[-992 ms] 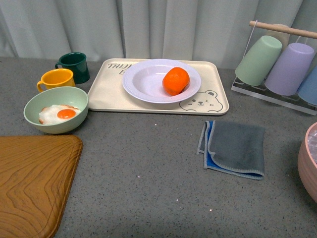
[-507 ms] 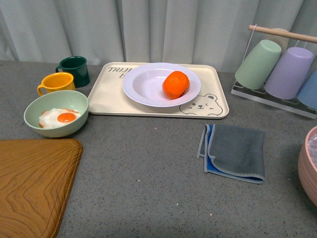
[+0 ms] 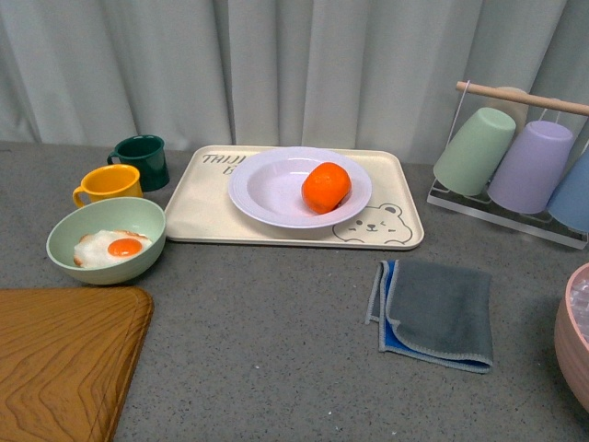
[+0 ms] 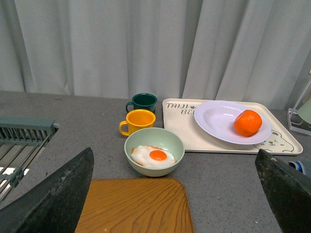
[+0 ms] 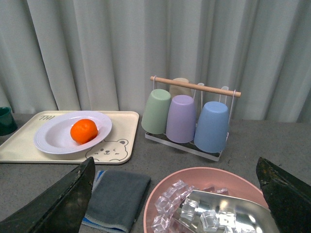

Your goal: Place orange and plate with both arms

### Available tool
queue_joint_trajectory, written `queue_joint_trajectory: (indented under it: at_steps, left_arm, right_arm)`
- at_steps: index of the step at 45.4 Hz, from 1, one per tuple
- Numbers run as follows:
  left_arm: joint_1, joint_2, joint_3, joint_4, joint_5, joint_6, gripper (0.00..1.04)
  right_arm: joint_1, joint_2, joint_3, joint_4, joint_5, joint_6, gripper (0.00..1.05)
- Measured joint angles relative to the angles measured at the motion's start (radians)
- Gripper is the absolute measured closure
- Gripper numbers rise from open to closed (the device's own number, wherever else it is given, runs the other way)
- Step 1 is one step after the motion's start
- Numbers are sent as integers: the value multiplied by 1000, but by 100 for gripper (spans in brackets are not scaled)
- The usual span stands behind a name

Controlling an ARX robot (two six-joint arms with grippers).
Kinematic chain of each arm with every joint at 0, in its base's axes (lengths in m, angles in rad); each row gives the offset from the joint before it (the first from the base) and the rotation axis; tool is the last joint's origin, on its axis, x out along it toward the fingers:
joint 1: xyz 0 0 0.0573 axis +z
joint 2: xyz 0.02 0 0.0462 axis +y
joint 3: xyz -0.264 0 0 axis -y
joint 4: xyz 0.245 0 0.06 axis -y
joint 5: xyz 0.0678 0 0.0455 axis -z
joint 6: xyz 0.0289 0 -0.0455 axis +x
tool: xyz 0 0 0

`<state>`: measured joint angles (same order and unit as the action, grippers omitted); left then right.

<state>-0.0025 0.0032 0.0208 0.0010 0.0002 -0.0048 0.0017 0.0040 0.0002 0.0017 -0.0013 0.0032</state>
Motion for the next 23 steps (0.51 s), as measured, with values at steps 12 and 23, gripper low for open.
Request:
queue_joint_trajectory:
  at_steps: [12, 23]
  left_arm:
    - [0, 0, 0, 0, 0, 0, 7]
    - [0, 0, 0, 0, 0, 0, 7]
  right_arm:
    - [0, 0, 0, 0, 0, -1, 9]
    - [0, 0, 0, 0, 0, -1, 9]
